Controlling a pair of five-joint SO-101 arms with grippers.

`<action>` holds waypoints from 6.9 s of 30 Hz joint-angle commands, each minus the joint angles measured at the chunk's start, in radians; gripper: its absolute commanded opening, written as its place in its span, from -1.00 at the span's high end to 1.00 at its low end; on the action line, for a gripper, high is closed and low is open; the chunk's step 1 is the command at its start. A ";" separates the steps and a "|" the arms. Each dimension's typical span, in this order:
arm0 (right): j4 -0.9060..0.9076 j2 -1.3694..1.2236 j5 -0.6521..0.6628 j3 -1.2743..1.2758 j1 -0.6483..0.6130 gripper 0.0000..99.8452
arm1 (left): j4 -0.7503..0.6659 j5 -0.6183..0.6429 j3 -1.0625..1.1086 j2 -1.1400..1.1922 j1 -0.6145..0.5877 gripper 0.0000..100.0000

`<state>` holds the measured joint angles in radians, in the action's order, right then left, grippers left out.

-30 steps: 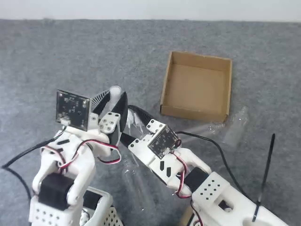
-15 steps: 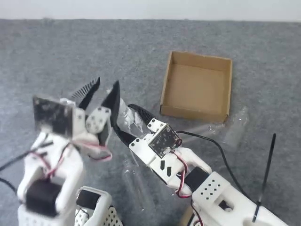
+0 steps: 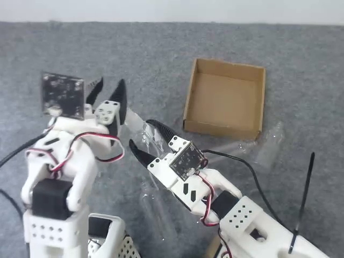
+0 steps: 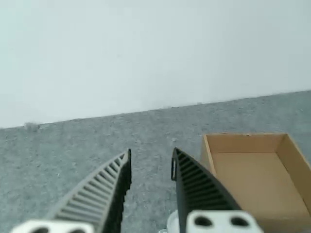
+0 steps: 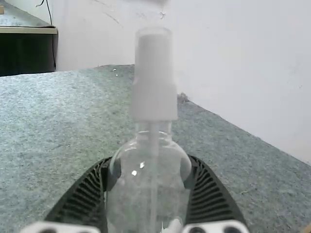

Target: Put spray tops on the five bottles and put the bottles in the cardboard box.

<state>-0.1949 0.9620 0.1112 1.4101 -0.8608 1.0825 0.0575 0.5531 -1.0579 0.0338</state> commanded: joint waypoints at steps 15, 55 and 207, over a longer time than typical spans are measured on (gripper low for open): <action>-0.024 0.038 -0.009 -0.009 0.005 0.99 | 0.075 -0.071 0.094 0.026 0.083 0.76; 0.644 -0.567 -0.146 -0.964 0.188 0.99 | -0.187 -0.017 0.733 -0.532 0.190 0.45; 0.978 -0.595 -0.147 -1.430 0.613 0.40 | -0.273 -0.026 0.832 -0.540 0.129 0.66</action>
<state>0.5723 0.1780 -0.0253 0.0368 -0.2516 0.8339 0.0315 1.3909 -1.5827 0.1657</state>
